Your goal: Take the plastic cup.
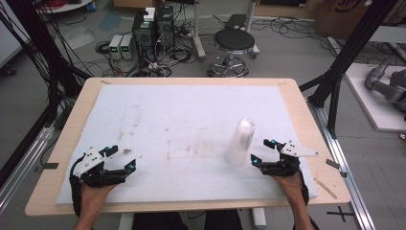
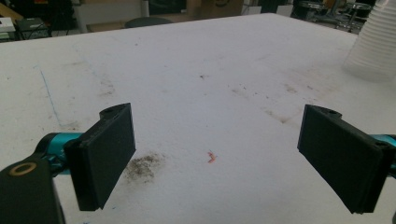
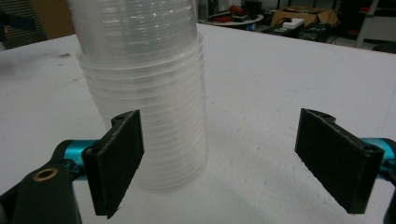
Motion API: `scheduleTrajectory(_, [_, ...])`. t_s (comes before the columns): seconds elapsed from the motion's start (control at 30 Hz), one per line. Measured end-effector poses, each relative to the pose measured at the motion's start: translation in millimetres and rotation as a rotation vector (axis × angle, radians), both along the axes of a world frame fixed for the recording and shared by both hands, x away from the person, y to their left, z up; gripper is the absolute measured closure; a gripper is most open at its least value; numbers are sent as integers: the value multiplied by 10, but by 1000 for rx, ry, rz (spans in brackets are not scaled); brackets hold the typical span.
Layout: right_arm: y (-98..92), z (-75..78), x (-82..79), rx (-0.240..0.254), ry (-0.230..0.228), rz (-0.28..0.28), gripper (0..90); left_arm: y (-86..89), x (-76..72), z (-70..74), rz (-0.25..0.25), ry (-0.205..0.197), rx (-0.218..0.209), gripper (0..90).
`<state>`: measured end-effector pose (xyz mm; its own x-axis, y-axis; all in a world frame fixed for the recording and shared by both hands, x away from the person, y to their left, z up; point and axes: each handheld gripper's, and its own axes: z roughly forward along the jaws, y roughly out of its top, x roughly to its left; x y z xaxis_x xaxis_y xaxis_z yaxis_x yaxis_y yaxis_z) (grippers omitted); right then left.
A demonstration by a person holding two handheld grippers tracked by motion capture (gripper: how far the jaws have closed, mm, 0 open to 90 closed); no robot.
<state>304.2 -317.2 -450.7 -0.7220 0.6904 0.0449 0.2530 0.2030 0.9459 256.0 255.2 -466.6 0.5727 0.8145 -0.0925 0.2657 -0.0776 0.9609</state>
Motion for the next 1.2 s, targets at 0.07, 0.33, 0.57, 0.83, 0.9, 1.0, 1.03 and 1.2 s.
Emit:
scheduleTrajectory(0.07, [-4,0,-5,4,-3,-2,154,3,3,0,2,0,-3,111])
scheduleTrajectory(0.33, [-6,0,0,9,9,7,154,1,11,-1,5,10,-6,111])
scheduleTrajectory(0.57, [-18,-1,-1,17,-3,25,154,-3,-4,0,6,-4,1,111])
scheduleTrajectory(0.83, [-15,0,-14,15,-10,25,154,-2,7,1,5,7,1,111])
scheduleTrajectory(0.9, [-23,1,-17,24,-15,34,154,-3,11,1,5,11,-1,111])
scheduleTrajectory(1.0, [-66,10,-9,49,-10,50,154,-2,12,1,5,13,-1,111])
scheduleTrajectory(1.03, [-81,20,-7,56,-4,51,154,-2,12,1,6,13,-1,111])
scheduleTrajectory(1.2, [-137,141,-20,86,-19,40,154,-6,19,1,9,17,2,111])
